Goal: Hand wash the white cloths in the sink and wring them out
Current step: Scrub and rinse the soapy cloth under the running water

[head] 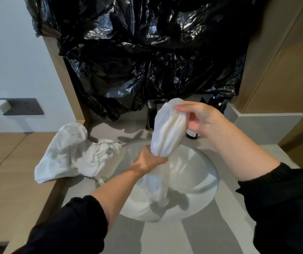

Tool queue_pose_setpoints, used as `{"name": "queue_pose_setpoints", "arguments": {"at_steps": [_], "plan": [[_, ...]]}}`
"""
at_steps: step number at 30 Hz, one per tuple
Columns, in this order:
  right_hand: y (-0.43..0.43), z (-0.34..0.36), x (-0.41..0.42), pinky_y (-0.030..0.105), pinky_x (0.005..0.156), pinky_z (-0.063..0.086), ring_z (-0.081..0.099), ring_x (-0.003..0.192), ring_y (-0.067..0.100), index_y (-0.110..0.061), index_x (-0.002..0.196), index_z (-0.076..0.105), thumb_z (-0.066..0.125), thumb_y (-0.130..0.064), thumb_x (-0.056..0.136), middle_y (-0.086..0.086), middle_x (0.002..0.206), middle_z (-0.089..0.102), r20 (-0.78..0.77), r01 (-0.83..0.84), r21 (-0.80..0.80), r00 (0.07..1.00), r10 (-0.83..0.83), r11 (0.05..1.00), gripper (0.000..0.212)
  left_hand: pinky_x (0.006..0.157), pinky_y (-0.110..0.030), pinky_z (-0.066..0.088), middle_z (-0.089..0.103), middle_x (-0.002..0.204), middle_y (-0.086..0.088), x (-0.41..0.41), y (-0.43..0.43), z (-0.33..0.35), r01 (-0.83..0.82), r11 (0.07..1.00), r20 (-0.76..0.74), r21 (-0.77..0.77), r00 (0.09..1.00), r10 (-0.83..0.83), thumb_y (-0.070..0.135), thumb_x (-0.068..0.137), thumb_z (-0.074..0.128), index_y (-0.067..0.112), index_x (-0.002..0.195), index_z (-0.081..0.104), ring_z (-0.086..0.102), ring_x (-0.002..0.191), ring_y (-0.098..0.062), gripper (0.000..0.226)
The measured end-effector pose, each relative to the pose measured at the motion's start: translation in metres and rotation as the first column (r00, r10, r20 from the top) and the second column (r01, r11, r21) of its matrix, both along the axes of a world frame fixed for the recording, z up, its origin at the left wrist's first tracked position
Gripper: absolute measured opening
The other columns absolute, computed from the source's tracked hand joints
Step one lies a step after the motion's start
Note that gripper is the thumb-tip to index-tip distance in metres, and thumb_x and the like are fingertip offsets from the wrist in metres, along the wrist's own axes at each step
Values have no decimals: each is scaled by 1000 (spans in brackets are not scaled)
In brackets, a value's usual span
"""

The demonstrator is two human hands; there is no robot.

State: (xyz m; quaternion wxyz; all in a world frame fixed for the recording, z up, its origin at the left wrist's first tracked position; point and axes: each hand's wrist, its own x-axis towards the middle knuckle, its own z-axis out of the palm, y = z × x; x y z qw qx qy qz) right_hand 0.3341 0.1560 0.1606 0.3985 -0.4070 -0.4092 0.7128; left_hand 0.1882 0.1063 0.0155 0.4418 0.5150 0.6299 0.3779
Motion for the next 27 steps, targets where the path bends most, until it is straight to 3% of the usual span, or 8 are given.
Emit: {"name": "queue_pose_setpoints", "arguments": {"at_steps": [2, 7, 11, 13, 17, 21, 24, 27], "plan": [[11, -33, 22, 35, 76, 56, 71, 76, 23, 3, 94, 63, 57, 4, 85, 13, 80, 72, -113, 65, -120, 991, -78, 991, 11, 78, -25, 55, 69, 94, -2, -24, 8, -3, 176, 980, 7, -92, 984, -176, 14, 75, 78, 19, 99, 63, 66, 87, -17, 28], [16, -139, 31, 44, 76, 59, 71, 78, 33, 7, 97, 67, 83, 17, 32, 22, 92, 70, -469, 112, -432, 820, -329, 895, 67, 90, -38, 53, 66, 115, -17, -62, 17, -11, 570, 768, 458, -291, 788, -411, 6, 67, 71, 1, 120, 61, 64, 106, -29, 54], [-1, -190, -3, 57, 91, 48, 59, 111, 41, -9, 110, 68, 88, -10, 55, 18, 126, 60, -476, 78, -585, 773, -420, 807, 59, 78, -37, 57, 71, 89, -19, -75, 25, -28, 527, 757, 588, -385, 773, -239, 5, 54, 73, -1, 92, 71, 70, 84, -28, 39], [-3, -209, -23, 66, 101, 35, 47, 126, 47, -10, 125, 61, 77, -28, 76, 24, 136, 51, -566, -53, -588, 739, -364, 807, 54, 72, -33, 58, 70, 78, -15, -81, 30, -32, 527, 717, 579, -457, 788, -210, 9, 53, 73, 1, 78, 74, 69, 73, -24, 26], [11, -226, -64, 53, 90, 49, 54, 120, 41, -5, 132, 53, 55, -62, 81, 23, 129, 58, -456, -39, -563, 847, -272, 825, 76, 74, -34, 55, 70, 74, -10, -85, 40, -27, 483, 630, 456, -609, 862, -221, 13, 53, 78, 5, 75, 73, 67, 69, -22, 24], [31, -234, -85, 47, 74, 53, 63, 94, 35, -7, 115, 61, 55, -42, 93, 17, 92, 71, -313, 121, -590, 877, -364, 798, 42, 80, -31, 50, 69, 78, -4, -93, 50, -28, 322, 657, 263, -682, 946, -190, 12, 78, 72, 11, 83, 68, 62, 76, -18, 6], [39, -237, -89, 48, 79, 50, 60, 88, 35, -3, 106, 58, 48, -28, 97, 18, 89, 64, -272, 133, -594, 895, -354, 793, 29, 95, -32, 48, 70, 90, -1, -104, 60, -44, 250, 688, 164, -682, 968, -189, 32, 53, 86, 16, 82, 74, 64, 90, -18, 35], [41, -244, -82, 46, 78, 48, 58, 85, 35, -1, 101, 57, 46, -26, 95, 18, 89, 61, -259, 155, -585, 894, -365, 796, 28, 73, -18, 50, 66, 83, 1, -97, 64, -48, 289, 696, 183, -658, 957, -224, 20, 69, 78, 13, 85, 69, 62, 78, -11, 20]]}}
